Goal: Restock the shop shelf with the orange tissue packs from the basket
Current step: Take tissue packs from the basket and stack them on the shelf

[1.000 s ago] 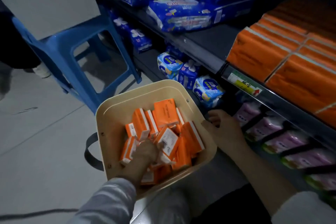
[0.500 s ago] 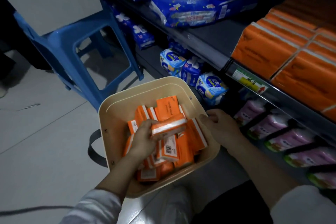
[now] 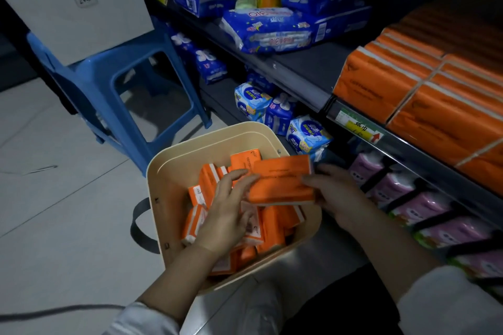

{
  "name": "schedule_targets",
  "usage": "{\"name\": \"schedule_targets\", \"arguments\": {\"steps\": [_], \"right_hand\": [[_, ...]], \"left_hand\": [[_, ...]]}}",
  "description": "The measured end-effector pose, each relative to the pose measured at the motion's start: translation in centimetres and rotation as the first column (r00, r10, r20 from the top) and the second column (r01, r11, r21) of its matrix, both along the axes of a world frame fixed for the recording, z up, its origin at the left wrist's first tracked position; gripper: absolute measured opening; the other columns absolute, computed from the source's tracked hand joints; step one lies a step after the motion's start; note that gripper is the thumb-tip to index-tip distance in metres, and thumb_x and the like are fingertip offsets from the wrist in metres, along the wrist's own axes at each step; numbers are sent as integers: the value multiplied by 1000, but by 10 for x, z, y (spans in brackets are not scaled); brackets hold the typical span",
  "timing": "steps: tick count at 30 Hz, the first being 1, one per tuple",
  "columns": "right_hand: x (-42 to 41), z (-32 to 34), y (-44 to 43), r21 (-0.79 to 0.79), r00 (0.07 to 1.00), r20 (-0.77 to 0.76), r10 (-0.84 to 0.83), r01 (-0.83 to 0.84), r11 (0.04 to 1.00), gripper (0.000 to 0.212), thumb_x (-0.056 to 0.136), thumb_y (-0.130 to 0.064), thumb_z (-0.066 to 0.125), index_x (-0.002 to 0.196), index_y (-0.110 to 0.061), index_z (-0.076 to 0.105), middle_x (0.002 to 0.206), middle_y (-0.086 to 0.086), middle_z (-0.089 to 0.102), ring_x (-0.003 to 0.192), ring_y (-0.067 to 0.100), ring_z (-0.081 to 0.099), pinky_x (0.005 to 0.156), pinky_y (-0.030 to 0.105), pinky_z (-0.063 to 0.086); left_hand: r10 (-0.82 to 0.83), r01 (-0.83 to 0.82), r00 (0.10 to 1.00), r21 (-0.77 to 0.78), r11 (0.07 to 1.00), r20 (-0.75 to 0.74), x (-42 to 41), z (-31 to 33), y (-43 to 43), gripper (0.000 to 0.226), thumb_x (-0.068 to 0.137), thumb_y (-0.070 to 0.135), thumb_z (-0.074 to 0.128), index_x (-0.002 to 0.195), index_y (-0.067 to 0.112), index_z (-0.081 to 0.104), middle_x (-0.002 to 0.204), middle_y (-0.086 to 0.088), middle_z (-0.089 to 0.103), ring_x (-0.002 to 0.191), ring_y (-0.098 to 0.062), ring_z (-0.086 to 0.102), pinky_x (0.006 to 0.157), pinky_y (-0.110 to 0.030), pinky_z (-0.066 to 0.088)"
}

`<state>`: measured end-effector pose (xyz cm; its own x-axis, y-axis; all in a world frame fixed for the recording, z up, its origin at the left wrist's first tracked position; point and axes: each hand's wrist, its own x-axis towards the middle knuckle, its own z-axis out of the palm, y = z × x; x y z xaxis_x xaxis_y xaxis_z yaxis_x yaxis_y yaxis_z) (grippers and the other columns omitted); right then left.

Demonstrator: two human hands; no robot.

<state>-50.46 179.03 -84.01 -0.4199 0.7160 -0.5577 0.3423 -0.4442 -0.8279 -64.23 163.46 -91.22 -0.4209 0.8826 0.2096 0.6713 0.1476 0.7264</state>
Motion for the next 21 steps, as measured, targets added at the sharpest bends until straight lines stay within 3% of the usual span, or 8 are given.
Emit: {"name": "schedule_targets", "arguments": {"steps": [2, 3, 5, 9, 13, 18, 21], "right_hand": [[2, 0, 9, 217, 996, 68, -52, 36, 976, 37, 80, -2, 67, 115, -12, 58, 105, 7, 65, 87, 21, 64, 77, 39, 56], [4, 1, 12, 295, 992, 96, -78, 47, 955, 47, 80, -4, 68, 123, -14, 54, 112, 5, 62, 96, 21, 63, 83, 43, 54], [8, 2, 20, 368, 987, 85, -137, 97, 925, 51, 81, -3, 66, 128, -16, 50, 117, 2, 60, 103, 20, 59, 88, 44, 52], [17, -2, 32, 383, 977, 84, -196, 150, 911, 49, 83, -3, 64, 128, -17, 51, 119, 1, 59, 105, 17, 57, 88, 42, 52], [20, -8, 38, 346, 970, 54, -236, 203, 916, 49, 84, -2, 64, 128, -19, 49, 118, -2, 55, 105, 14, 54, 81, 34, 50], [23, -14, 44, 309, 971, 17, -238, 222, 925, 48, 84, -1, 63, 126, -19, 49, 112, -4, 54, 100, 12, 53, 78, 32, 50], [24, -20, 46, 308, 974, 32, -226, 206, 929, 48, 83, -1, 65, 125, -20, 51, 117, -1, 56, 103, 15, 56, 76, 33, 51]], "left_hand": [[59, -50, 997, -156, 986, 54, -2, -11, 4, 107, 74, -5, 68, 136, 59, 10, 142, 16, 16, 134, -4, 18, 104, -14, 20], [109, -86, 990, -227, 970, 89, -3, -19, 8, 107, 76, -4, 68, 139, 56, 5, 144, 13, 16, 134, -7, 18, 103, -17, 21], [175, -129, 978, -327, 936, 117, -3, -32, 18, 92, 81, 4, 67, 147, 37, 13, 146, 2, 25, 135, -15, 24, 104, -22, 24], [169, -83, 973, -440, 894, 160, 9, -46, 51, 60, 87, 24, 65, 141, 20, 38, 138, -7, 42, 130, -24, 38, 108, -31, 29], [248, -57, 914, -504, 862, 320, 17, -63, 87, 66, 84, 35, 68, 138, 10, 42, 134, -15, 50, 124, -29, 49, 103, -42, 41], [209, -17, 939, -571, 821, 273, 18, -74, 116, 67, 85, 40, 65, 141, 14, 39, 140, -10, 44, 129, -28, 42, 107, -39, 36], [136, 51, 951, -576, 816, 278, 16, -80, 123, 56, 86, 39, 64, 134, 15, 46, 133, -8, 53, 122, -27, 50, 101, -39, 42]]}}
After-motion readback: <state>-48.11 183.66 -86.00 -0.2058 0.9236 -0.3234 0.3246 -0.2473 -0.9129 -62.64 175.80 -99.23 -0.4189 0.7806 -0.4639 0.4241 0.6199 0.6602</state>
